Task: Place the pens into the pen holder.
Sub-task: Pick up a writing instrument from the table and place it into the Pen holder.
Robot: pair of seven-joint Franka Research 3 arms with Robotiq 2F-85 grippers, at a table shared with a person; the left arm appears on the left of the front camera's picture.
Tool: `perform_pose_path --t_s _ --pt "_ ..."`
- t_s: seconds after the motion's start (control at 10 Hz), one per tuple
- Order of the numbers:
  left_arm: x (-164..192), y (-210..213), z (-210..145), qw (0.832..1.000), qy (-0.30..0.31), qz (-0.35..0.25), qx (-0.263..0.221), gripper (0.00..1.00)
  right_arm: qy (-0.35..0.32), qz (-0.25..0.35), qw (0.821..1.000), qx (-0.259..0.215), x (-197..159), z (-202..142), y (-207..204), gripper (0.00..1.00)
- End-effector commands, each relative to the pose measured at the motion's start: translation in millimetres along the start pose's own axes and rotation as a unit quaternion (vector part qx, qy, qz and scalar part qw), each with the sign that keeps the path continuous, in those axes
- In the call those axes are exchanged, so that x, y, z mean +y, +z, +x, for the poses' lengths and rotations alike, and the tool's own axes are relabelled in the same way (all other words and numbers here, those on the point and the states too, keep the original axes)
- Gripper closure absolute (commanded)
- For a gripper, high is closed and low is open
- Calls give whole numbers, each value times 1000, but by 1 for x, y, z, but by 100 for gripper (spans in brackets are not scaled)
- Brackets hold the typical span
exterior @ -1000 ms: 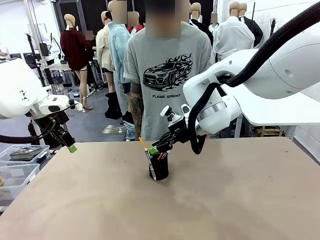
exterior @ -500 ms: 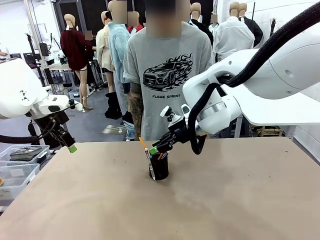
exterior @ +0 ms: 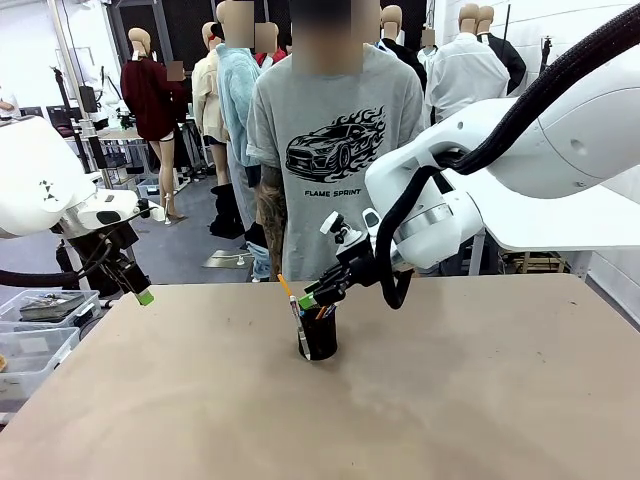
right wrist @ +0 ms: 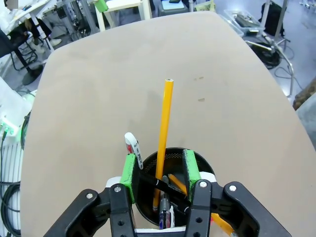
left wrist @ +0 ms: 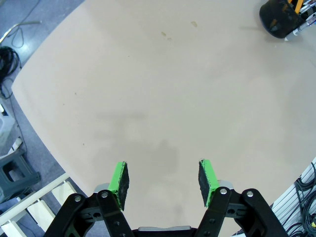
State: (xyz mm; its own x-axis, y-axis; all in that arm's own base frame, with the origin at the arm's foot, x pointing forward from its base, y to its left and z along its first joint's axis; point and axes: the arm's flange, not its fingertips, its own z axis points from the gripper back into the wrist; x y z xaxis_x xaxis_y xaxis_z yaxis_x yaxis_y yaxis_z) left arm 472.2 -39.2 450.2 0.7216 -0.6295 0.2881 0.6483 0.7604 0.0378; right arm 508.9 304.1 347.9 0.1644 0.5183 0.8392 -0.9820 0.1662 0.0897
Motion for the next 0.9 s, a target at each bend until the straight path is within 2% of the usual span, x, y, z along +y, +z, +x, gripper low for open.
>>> perform_pose_path --t_s 0.0,0.5,0.6,0.8 --pt "3 0 -1 1000 -8 1 -5 26 16 -15 1000 6 7 -5 6 53" --pt "3 0 -1 1000 -8 1 -5 26 30 -45 998 -13 14 0 29 53" --pt "3 0 -1 1000 -8 1 -5 26 28 -47 998 -20 15 2 41 53" --pt "3 0 -1 1000 -8 1 -5 26 21 -93 995 -24 20 8 92 53"
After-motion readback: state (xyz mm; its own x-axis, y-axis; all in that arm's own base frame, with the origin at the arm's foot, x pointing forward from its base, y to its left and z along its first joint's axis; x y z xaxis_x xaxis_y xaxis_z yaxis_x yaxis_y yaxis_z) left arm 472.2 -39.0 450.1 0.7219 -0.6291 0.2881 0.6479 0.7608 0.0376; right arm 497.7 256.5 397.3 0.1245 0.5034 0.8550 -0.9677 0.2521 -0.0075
